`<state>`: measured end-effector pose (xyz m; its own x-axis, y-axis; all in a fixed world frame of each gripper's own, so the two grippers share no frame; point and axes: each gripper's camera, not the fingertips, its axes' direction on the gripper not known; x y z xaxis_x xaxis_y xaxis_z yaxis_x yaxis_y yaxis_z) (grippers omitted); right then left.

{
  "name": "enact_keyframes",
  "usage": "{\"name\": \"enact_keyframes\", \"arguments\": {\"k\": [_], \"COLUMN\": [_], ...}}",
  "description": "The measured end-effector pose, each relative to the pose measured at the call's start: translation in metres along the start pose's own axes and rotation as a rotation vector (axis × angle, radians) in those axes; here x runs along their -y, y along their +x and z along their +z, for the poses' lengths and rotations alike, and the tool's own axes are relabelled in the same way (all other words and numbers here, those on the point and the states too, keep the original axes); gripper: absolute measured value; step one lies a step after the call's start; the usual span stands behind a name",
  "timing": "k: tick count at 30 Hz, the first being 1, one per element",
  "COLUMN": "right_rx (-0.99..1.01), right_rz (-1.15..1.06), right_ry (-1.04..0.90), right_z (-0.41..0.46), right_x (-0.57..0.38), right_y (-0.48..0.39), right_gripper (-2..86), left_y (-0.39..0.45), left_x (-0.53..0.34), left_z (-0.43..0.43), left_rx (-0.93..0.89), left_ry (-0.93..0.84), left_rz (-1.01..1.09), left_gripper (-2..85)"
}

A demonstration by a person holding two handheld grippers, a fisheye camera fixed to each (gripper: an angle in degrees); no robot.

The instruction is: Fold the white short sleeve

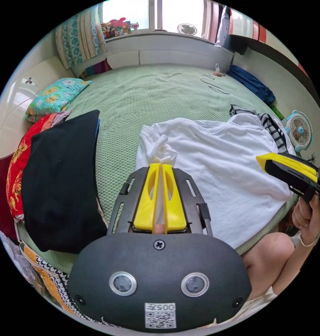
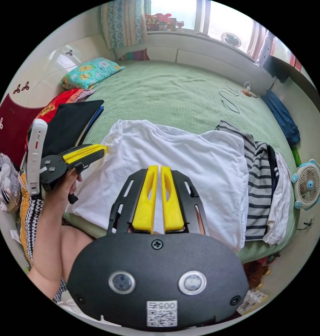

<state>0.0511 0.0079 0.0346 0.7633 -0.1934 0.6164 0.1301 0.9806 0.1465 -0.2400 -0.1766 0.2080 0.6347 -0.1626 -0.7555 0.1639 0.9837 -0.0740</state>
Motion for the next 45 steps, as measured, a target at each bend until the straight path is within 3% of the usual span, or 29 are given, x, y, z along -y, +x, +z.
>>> {"name": "enact_keyframes", "arguments": {"k": [18, 31, 40, 45], "right_rx": [-0.011, 0.004, 0.028, 0.077], "right_rz": [0.000, -0.006, 0.005, 0.022], "right_ry": [-0.028, -0.041, -0.028, -0.015], "right_z": [0.018, 0.025, 0.024, 0.023], "right_x": [0.028, 0.039, 0.037, 0.035], "right_y": [-0.002, 0.001, 0.013, 0.023], "right_gripper": [-0.8, -0.9, -0.8, -0.8], "left_y": [-0.036, -0.068, -0.095, -0.098], "left_x": [0.008, 0.053, 0.071, 0.068], "left_z": [-0.011, 0.013, 0.038, -0.003], "left_rx": [0.030, 0.276, 0.203, 0.254], "left_ry": [0.022, -0.109, -0.197, -0.084], "left_rz": [-0.101, -0.064, -0.073, -0.121], "left_gripper": [0.6, 0.5, 1.3, 2.6]}}
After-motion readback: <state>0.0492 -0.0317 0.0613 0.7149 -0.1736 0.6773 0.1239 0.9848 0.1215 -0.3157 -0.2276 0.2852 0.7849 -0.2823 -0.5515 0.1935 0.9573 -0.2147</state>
